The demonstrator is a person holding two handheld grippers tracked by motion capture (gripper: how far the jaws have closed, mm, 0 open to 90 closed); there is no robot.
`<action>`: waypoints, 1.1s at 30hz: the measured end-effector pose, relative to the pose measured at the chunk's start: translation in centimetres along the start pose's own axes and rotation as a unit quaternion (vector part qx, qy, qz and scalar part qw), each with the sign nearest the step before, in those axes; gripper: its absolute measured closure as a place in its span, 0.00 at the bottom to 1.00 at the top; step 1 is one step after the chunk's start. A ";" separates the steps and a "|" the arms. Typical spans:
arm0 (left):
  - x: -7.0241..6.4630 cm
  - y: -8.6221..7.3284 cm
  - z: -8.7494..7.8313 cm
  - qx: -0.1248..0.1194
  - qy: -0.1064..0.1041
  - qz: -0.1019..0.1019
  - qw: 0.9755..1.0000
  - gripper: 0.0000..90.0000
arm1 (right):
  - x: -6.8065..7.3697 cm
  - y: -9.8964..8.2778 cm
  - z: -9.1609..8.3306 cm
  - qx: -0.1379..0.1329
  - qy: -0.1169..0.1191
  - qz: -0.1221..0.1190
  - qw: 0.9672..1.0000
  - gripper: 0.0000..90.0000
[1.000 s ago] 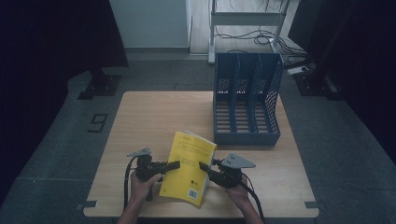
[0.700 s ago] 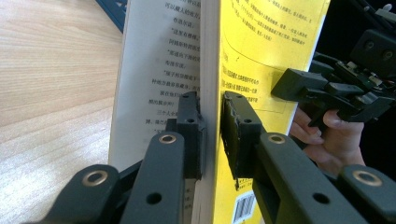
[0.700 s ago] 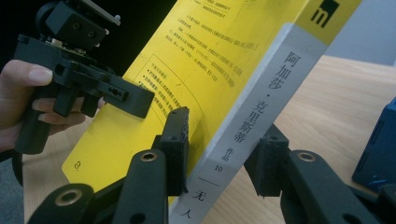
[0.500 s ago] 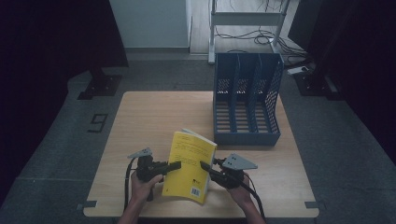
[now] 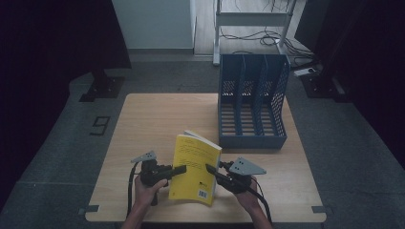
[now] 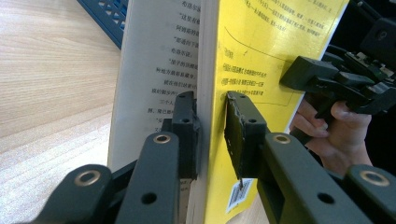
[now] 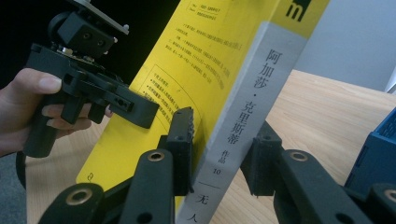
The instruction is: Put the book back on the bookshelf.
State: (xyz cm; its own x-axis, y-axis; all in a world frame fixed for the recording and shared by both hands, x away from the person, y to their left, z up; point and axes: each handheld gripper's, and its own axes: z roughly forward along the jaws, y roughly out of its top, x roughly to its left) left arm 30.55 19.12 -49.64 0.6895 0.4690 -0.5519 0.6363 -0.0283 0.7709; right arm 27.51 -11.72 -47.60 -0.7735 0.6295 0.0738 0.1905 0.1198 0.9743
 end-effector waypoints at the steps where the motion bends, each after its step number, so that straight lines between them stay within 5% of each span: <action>1: 0.0 0.0 0.0 0.000 0.000 0.000 1.000 0.82 | 0.0 0.0 0.0 0.000 0.000 0.000 1.000 0.74; 22: 0.0 0.1 -0.1 -0.014 0.014 0.007 1.000 0.69 | -0.1 0.0 -0.2 -0.004 0.022 -0.005 1.000 0.76; 33: -0.3 0.1 -0.4 -0.020 0.018 0.025 0.999 0.75 | 0.0 0.1 -0.4 -0.009 0.034 -0.011 0.999 0.75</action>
State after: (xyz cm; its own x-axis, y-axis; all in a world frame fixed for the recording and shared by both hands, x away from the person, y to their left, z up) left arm 30.28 19.27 -49.24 0.7070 0.4999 -0.5003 0.5859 -0.0176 0.8102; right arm 27.33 -12.02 -47.41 -0.8172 0.5726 0.0657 0.1628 0.1199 0.9793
